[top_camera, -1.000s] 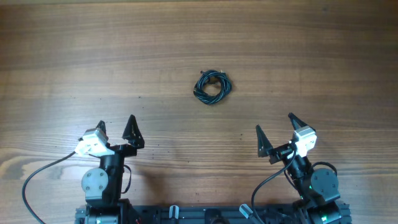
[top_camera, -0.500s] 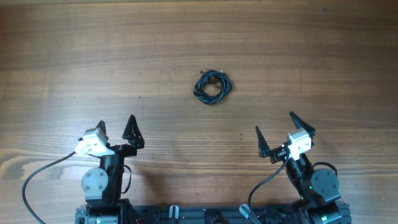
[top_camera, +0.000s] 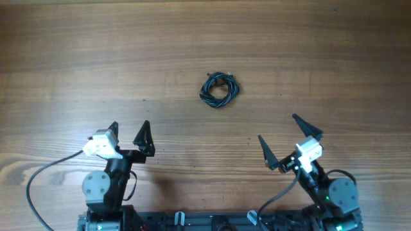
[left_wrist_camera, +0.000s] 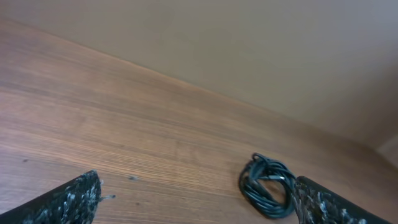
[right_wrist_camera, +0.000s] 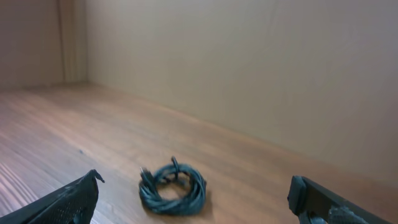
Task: Untangle cables
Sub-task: 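Move both grippers toward the black cable coil, right gripper reaching it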
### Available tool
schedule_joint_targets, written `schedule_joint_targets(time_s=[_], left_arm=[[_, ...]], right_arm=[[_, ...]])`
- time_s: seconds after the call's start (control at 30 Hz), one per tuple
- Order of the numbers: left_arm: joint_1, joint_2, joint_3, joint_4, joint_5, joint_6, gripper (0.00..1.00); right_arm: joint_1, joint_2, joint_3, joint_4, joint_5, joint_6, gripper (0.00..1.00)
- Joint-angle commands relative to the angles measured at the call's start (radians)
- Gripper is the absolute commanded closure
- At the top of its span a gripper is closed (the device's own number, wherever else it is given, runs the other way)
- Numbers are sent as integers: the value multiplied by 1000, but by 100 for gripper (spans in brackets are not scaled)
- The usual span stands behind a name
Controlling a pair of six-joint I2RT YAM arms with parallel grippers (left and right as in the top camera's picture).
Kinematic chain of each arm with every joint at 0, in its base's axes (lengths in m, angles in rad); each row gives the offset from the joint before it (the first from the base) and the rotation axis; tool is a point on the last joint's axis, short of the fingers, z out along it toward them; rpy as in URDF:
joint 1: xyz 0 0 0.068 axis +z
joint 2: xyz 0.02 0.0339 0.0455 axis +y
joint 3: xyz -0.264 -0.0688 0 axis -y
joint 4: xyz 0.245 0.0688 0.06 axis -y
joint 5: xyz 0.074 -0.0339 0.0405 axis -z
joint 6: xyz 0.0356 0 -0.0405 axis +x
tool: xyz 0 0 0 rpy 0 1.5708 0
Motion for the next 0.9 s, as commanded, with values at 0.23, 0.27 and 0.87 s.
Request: schedule_joint_targets(time_s=[0.23,0.27,0.87], left_arm=[[5,499,500,-238,141,106,0],[5,541,549,-270,141,106,0],[5,1128,1257,-832,211,257,0]], right_arm=[[-4,259,373,-74,-46,-9,0],[-4,293,408,-84,-46,-8,0],[-4,1092,1310,-788,-277,-33,0]])
